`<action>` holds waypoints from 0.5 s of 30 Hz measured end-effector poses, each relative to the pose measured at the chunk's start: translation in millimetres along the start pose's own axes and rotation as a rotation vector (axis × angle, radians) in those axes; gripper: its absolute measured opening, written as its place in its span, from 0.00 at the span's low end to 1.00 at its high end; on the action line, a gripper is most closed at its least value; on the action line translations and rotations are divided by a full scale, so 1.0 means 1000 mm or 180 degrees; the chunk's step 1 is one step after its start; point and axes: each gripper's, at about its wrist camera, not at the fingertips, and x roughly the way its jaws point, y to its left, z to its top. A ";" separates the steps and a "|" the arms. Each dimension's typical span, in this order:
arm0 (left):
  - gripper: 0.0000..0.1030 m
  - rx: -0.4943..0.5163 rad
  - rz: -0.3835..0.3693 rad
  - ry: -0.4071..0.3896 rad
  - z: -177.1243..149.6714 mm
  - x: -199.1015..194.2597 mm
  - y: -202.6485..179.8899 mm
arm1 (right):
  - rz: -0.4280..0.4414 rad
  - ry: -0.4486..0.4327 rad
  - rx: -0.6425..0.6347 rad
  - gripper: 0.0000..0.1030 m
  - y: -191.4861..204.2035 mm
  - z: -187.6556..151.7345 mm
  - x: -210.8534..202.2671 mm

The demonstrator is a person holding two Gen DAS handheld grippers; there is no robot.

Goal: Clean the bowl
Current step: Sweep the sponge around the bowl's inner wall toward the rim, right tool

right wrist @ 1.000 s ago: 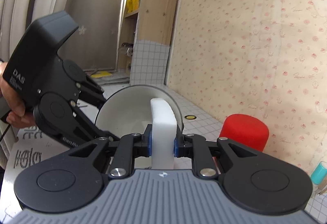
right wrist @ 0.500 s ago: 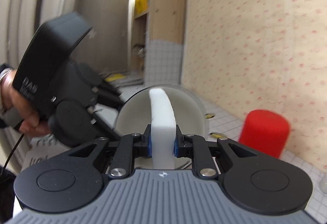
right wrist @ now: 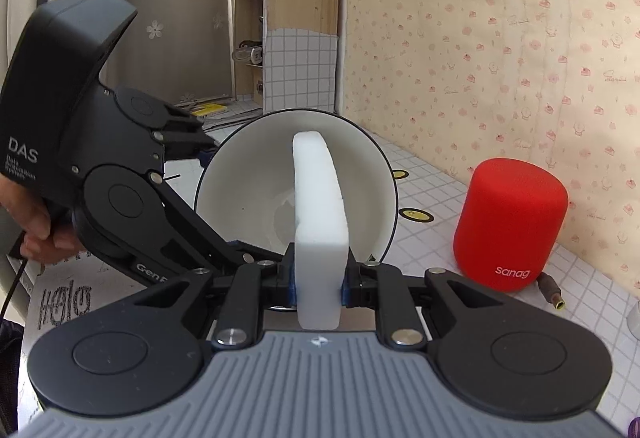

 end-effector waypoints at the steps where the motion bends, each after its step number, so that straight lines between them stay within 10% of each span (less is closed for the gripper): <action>1: 0.75 -0.0104 -0.0033 -0.0006 -0.001 0.001 0.003 | -0.0001 0.0000 0.0008 0.21 0.000 0.000 0.000; 5: 0.47 -0.0220 -0.0310 0.0011 0.000 0.000 0.006 | 0.0002 0.0008 -0.0012 0.21 0.002 0.001 0.001; 15: 0.44 0.0023 -0.0305 0.0116 0.001 -0.007 0.004 | -0.0261 -0.0374 -0.0212 0.21 0.001 0.006 -0.019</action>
